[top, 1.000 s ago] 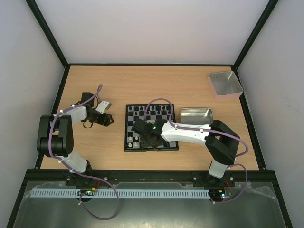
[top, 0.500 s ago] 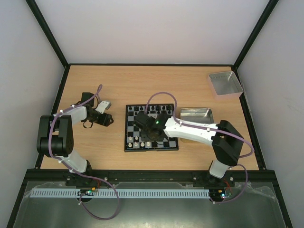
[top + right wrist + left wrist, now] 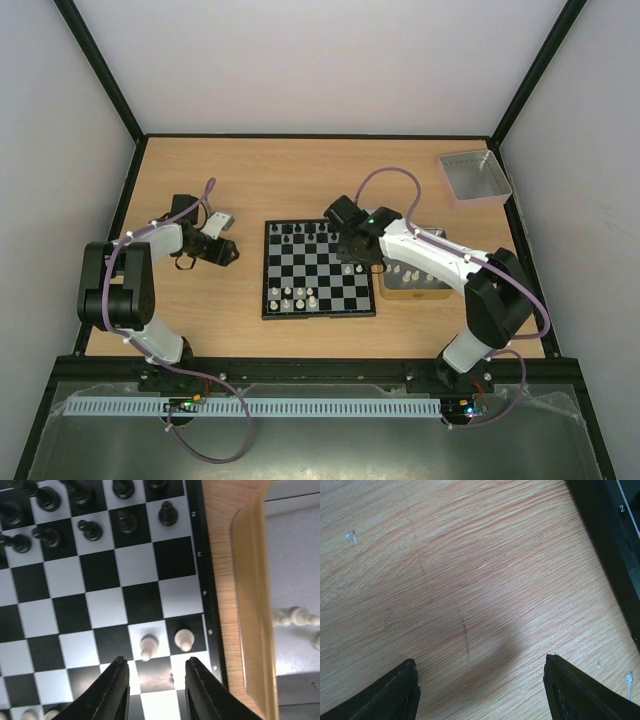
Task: Set up the chess pieces on the board
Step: Place the chess piece on the chessboard, then move the chess piece to the chessboard.
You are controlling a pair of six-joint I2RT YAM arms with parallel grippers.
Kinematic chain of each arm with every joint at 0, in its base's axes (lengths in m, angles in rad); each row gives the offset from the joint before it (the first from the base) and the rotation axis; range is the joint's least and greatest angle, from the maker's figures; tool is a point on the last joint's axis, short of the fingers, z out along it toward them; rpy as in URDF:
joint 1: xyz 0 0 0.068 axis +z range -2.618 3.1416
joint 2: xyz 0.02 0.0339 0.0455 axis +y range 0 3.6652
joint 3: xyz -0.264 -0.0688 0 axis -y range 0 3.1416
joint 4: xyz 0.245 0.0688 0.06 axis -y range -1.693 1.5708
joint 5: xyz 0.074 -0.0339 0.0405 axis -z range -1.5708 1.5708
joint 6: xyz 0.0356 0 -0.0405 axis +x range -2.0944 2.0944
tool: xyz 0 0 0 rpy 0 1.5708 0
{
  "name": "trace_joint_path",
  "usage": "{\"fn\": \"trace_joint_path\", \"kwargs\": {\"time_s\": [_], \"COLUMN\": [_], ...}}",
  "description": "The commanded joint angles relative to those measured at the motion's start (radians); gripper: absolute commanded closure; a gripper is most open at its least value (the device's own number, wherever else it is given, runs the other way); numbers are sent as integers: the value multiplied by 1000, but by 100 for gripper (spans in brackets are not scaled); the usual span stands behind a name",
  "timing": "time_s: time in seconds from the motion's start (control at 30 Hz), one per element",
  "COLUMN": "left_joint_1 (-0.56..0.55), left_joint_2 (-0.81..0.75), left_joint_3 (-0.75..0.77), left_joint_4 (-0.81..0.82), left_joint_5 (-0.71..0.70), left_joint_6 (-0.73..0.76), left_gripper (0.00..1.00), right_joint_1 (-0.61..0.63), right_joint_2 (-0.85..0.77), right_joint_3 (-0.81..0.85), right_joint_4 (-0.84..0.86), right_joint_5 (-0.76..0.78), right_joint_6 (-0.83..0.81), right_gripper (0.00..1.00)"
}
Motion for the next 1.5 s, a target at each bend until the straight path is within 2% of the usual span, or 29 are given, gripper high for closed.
{"fn": "trace_joint_path", "kwargs": {"time_s": [0.0, 0.77, 1.2, 1.47], "left_joint_1": [-11, -10, -11, -10], "left_joint_2": [52, 60, 63, 64], "left_joint_3": [-15, -11, -10, -10], "left_joint_4": [-59, -63, -64, -63], "left_joint_5": [-12, -8, -7, -8], "left_joint_6": [-2, 1, 1, 0], "left_gripper": [31, 31, 31, 31], "right_joint_1": [-32, -63, -63, -62], "right_joint_2": [29, 168, 161, 161], "right_joint_3": [-17, -27, -86, -69], "right_joint_4": [8, 108, 137, 127], "right_joint_5": [15, -57, -89, -96], "right_joint_6": [-69, -132, -130, -133], "right_gripper": [70, 74, 81, 84]}}
